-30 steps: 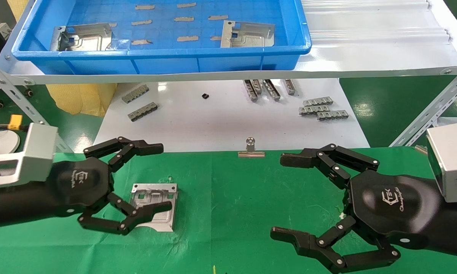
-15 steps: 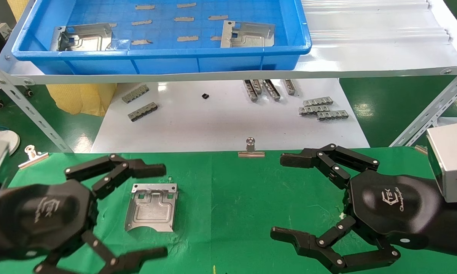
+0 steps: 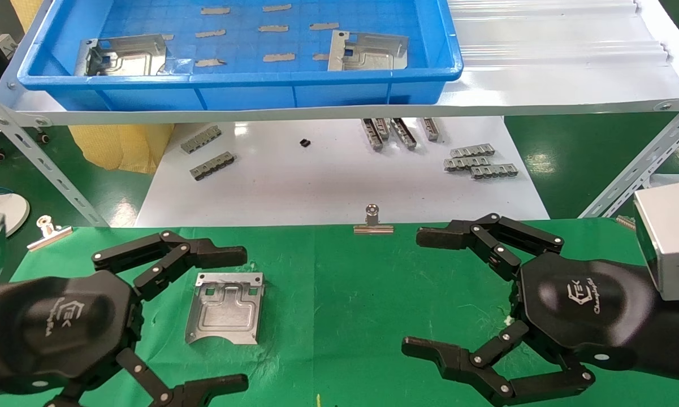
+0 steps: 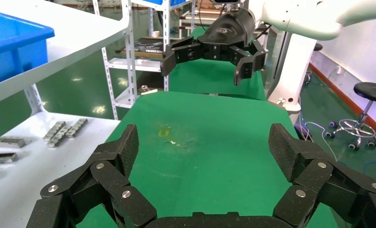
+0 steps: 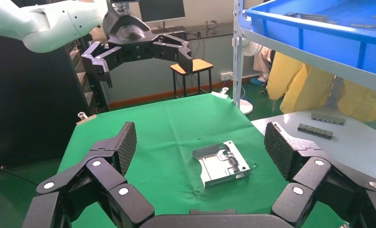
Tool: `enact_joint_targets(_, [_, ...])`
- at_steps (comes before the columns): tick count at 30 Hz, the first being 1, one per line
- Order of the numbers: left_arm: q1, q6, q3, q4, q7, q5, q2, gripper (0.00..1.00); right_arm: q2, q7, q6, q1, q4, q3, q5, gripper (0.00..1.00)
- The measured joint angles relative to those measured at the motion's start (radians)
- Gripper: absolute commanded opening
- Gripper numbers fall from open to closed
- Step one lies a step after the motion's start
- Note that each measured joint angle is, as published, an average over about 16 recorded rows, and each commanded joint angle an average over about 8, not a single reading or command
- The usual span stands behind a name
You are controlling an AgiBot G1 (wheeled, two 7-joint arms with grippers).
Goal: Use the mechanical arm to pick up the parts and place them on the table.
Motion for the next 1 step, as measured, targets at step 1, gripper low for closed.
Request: enact_joint_targets(1, [-0.001,0.0,0.001,0.001,0.001,0.0,0.0,1.0,0.0,0.0,0.0,0.0,0.0,0.0,0.0,1.0])
